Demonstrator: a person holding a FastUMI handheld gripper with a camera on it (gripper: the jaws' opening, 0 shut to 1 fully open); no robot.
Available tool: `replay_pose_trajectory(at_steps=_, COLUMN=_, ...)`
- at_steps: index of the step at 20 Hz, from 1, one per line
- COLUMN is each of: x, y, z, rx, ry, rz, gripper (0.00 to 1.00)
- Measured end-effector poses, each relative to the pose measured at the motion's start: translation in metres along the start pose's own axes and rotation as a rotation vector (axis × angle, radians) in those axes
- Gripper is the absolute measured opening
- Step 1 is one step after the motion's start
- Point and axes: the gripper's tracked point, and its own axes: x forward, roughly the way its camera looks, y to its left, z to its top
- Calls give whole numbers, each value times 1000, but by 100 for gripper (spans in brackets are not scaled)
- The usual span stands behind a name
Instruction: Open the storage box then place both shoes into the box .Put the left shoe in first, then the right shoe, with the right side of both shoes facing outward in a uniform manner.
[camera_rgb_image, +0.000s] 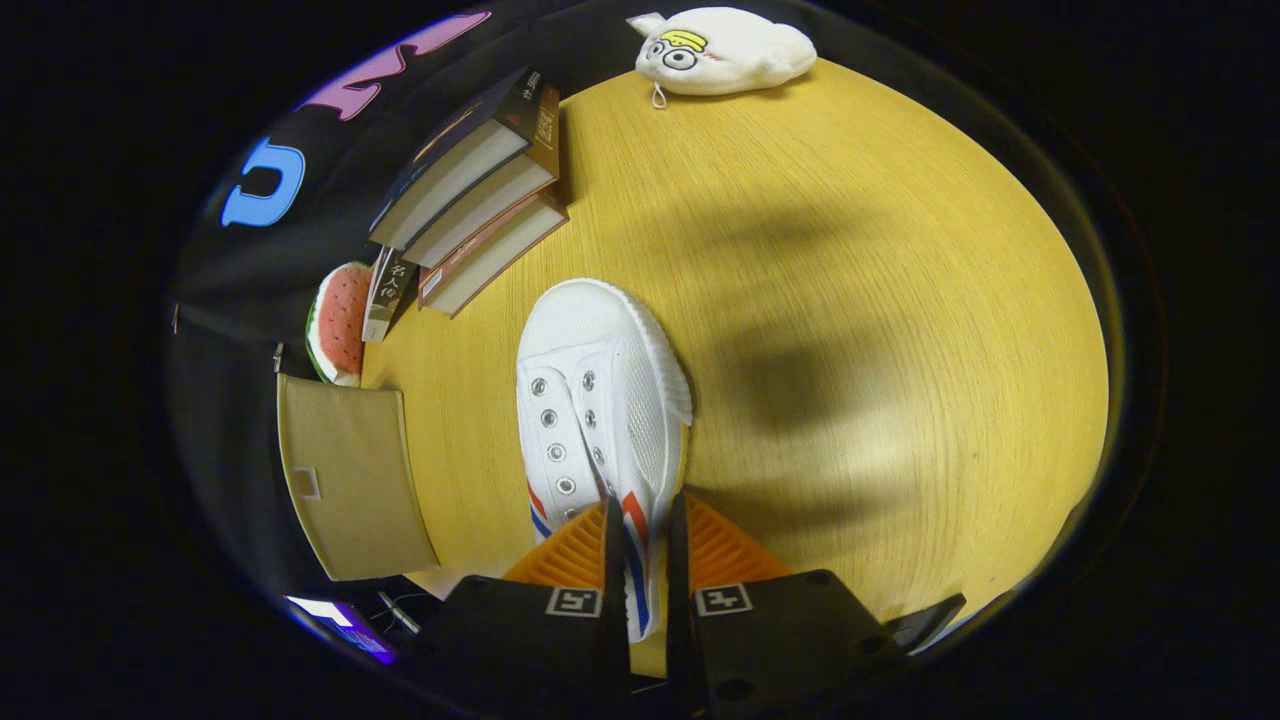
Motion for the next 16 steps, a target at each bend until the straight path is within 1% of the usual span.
replay_pose_trajectory(at_steps=2, x=-3, y=3, z=-2, rx=48, ry=-5, rz=11, gripper=11)
replay_pose_trajectory(at_steps=6, x=-12, y=11, z=-7, rx=124, ry=-19, rz=22, gripper=11)
replay_pose_trajectory(at_steps=9, x=-38, y=27, z=-10, rx=165, ry=-66, rz=25, gripper=11)
replay_pose_trajectory(at_steps=12, x=-67, y=54, z=-10, rx=179, ry=-106, rz=41, gripper=11)
replay_pose_trajectory(at_steps=16, x=-106, y=101, z=-15, rx=158, ry=-171, rz=52, gripper=10)
